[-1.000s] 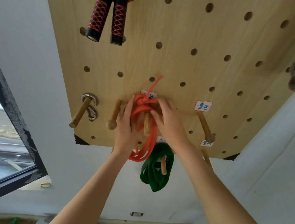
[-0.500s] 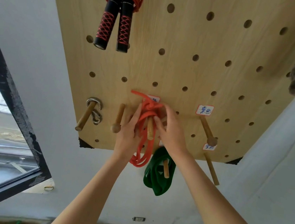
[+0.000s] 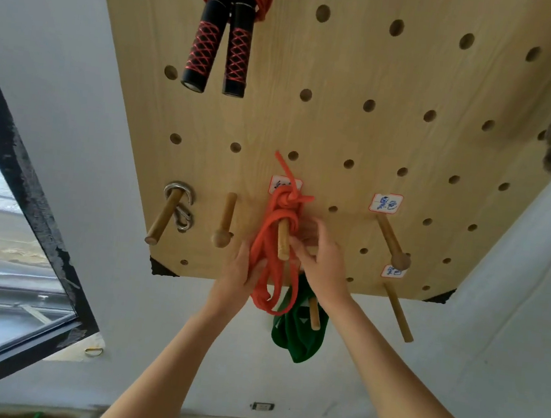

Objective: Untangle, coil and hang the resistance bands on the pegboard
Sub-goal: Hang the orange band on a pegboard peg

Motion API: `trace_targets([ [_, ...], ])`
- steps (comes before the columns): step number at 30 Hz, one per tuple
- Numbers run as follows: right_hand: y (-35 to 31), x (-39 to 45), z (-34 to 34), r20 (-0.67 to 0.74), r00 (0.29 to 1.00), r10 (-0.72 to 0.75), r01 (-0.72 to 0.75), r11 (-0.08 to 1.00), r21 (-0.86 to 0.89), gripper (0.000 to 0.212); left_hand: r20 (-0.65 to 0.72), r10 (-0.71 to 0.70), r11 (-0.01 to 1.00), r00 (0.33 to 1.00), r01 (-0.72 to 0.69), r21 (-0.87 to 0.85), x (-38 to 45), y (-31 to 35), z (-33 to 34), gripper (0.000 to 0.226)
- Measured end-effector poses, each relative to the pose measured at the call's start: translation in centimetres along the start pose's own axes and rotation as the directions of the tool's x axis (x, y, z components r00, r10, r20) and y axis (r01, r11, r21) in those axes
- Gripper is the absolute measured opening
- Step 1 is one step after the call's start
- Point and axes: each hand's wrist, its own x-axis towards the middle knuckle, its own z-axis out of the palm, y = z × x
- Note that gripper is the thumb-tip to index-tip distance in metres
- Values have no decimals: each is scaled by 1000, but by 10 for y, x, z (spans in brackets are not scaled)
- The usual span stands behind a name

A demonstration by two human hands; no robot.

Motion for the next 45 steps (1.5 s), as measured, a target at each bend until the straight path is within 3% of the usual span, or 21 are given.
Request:
trace_targets([
  [4,6,-6,1,-18,998,52,-52,999,-11,36,4,-104,993,995,104,63,-13,-23,-3,30],
  [9,6,-13,2,16,996,90,-89,995,-39,32,-20,-212,976,977,210,-62,-20,-24,-8,51],
  [12,5,-24,0,21,995,102,-101,994,-42,32,-93,-205,977,974,198,-79,-28,-20,-10,60],
  [15,-3,-30,-2,-77,992,97,-95,995,25,32,-165,-202,978,965,190,-84,-41,-14,-12,55],
  [18,-16,-26,-5,-211,977,3,1,1000,17,30,-193,-197,980,961,192,-44,-50,-10,-15,38],
  [21,-29,-16,-3,-150,987,-65,63,998,-23,15,-181,-154,988,971,155,-8,-52,-1,-15,34],
  [25,-34,-14,-1,-157,987,10,-14,1000,-25,11,-109,-84,993,990,93,78,-57,9,-13,35],
  [30,-17,-68,-15,-166,978,125,-125,992,10,12,-89,-201,977,975,206,51,-86,17,-4,38],
  [35,30,-170,-25,41,964,263,-259,962,-89,5,-8,-288,955,958,288,73,-163,14,17,31],
  [39,87,-281,-30,253,839,483,-438,873,-213,5,216,-475,880,853,454,142,-260,4,46,32],
  [42,132,-373,-34,288,745,602,-547,798,-253,8,343,-621,782,705,584,218,-336,-5,79,28],
  [45,168,-461,-41,275,603,749,-684,663,-304,10,452,-671,737,588,596,320,-400,-12,116,30],
])
